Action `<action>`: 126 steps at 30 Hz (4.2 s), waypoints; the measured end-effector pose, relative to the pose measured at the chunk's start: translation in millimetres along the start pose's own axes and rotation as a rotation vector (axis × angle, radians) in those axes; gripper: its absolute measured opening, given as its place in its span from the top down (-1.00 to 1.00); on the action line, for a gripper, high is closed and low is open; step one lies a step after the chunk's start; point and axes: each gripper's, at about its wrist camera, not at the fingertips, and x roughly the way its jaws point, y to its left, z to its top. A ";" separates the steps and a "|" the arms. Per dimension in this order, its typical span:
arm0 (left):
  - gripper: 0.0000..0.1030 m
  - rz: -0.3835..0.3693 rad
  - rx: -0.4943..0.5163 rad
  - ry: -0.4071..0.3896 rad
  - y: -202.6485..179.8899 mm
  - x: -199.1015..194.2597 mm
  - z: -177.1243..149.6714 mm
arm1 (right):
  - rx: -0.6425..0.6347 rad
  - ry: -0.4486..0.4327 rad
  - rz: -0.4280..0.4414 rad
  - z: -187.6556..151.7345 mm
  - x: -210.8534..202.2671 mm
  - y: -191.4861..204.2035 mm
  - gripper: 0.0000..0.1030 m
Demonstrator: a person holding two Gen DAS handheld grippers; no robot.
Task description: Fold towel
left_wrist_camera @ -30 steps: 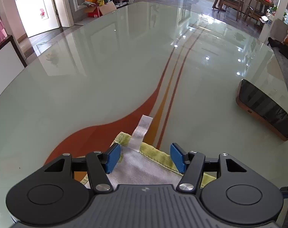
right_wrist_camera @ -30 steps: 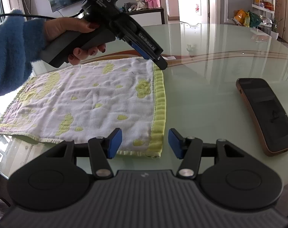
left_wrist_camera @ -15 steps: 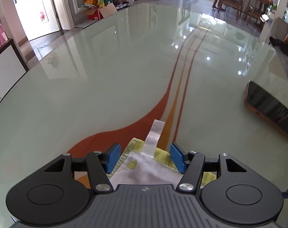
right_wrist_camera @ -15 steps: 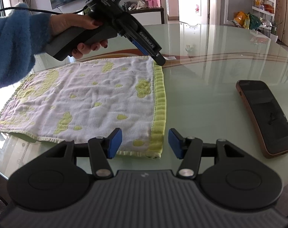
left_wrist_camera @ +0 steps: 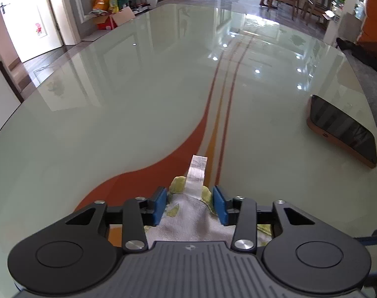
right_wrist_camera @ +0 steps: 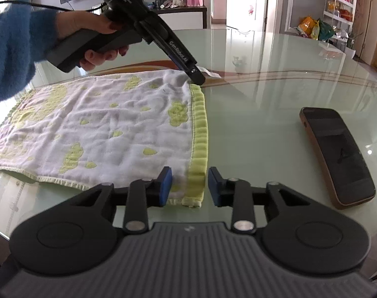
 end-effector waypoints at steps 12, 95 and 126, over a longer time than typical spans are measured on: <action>0.45 -0.070 0.131 0.026 -2.0 -4.4 -8.3 | -0.019 -0.015 -0.005 -2.6 0.1 -0.6 0.64; 0.70 -0.007 0.054 -0.040 31.9 -78.9 -63.4 | -0.121 0.009 -0.024 22.3 20.4 14.6 0.69; -0.10 0.027 0.054 -0.081 5.5 -29.7 -20.7 | 0.020 -0.002 -0.074 -3.8 -11.6 2.4 0.37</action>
